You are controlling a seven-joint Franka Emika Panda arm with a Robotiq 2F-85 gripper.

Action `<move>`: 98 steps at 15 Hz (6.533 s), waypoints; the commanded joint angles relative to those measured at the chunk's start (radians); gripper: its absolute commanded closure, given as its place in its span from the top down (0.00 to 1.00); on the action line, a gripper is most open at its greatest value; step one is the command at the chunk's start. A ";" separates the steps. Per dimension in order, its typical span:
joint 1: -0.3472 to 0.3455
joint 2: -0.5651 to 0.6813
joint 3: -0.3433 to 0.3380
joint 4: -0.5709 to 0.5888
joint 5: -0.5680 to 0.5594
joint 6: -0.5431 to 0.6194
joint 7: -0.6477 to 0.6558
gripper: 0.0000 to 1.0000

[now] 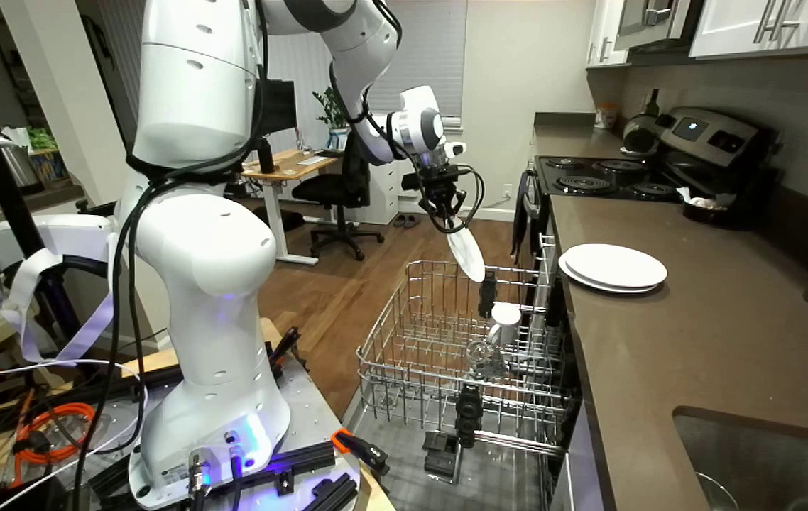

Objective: Remove the plate from the dishwasher and put it on the top of the white plate

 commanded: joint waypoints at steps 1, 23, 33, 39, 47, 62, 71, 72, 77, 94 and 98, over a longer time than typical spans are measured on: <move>0.043 -0.091 -0.035 -0.040 -0.150 -0.011 0.130 0.02; -0.040 -0.122 -0.019 0.082 -0.617 -0.239 0.471 0.02; -0.080 0.063 -0.062 0.265 -0.669 -0.329 0.525 0.02; -0.074 0.176 -0.106 0.380 -0.677 -0.377 0.561 0.02; -0.086 0.271 -0.146 0.484 -0.670 -0.395 0.557 0.02; -0.133 0.328 -0.158 0.504 -0.614 -0.367 0.519 0.02; -0.137 0.337 -0.155 0.510 -0.610 -0.360 0.516 0.23; -0.139 0.339 -0.154 0.510 -0.608 -0.359 0.516 0.31; -0.152 0.346 -0.142 0.502 -0.582 -0.339 0.508 0.32; -0.206 0.216 -0.099 0.390 -0.224 -0.154 0.326 0.95; -0.197 0.071 -0.061 0.259 -0.036 -0.150 0.182 1.00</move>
